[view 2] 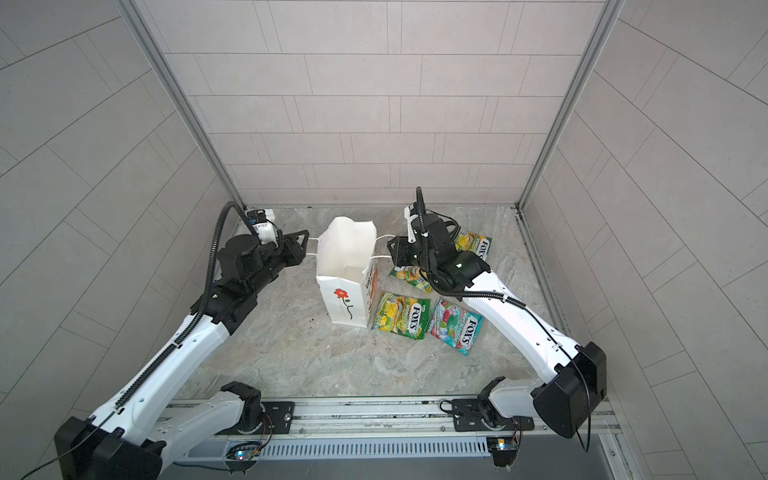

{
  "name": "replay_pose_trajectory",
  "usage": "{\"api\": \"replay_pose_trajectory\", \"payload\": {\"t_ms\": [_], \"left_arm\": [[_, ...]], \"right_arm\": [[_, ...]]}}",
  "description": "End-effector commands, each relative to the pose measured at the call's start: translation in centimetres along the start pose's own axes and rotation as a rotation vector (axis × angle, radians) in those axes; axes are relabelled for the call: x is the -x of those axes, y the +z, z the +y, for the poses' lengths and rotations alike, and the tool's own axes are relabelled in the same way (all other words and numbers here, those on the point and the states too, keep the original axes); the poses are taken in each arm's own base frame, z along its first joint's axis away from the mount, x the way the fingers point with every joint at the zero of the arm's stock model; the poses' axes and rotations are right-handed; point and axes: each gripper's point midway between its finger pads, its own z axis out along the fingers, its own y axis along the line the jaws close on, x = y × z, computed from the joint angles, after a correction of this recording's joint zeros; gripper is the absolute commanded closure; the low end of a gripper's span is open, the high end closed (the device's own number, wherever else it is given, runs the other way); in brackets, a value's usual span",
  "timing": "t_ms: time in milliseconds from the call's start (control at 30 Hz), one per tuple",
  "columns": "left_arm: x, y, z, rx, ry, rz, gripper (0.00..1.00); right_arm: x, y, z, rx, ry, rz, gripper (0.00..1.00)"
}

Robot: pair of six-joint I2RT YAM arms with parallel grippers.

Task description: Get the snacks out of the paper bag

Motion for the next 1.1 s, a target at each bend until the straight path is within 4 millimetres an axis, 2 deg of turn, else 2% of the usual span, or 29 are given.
{"api": "replay_pose_trajectory", "payload": {"t_ms": [0, 67, 167, 367, 467, 633, 900, 1067], "left_arm": [[2.3, -1.0, -1.4, -0.064, 0.014, -0.069, 0.25], [2.6, -1.5, -2.1, -0.117, 0.045, -0.091, 0.15], [2.9, -2.0, -2.4, -0.143, 0.061, -0.115, 0.06], [3.7, -2.3, -2.1, -0.131, 0.065, -0.140, 0.03], [4.5, -2.7, -1.2, -0.077, 0.055, -0.171, 0.03], [6.1, -3.8, 0.8, 0.029, 0.045, -0.247, 0.02], [7.7, -5.6, 3.5, 0.176, 0.051, -0.337, 0.02], [8.0, -7.2, 7.8, 0.428, 0.039, -0.360, 0.02]], "right_arm": [[1.8, -1.4, 1.2, 0.047, -0.009, -0.048, 0.48], [2.3, -1.9, 1.8, 0.074, -0.022, -0.064, 0.45], [3.1, -2.5, 2.6, 0.118, -0.034, -0.094, 0.41], [4.6, -3.6, 3.8, 0.173, -0.048, -0.166, 0.37], [5.4, -4.0, 3.1, 0.137, -0.043, -0.208, 0.37], [6.5, -5.8, -0.1, -0.027, -0.004, -0.317, 0.37], [5.9, -9.3, -5.7, -0.308, -0.002, -0.400, 0.37], [4.8, -10.9, -10.5, -0.510, -0.005, -0.383, 0.37]]}}
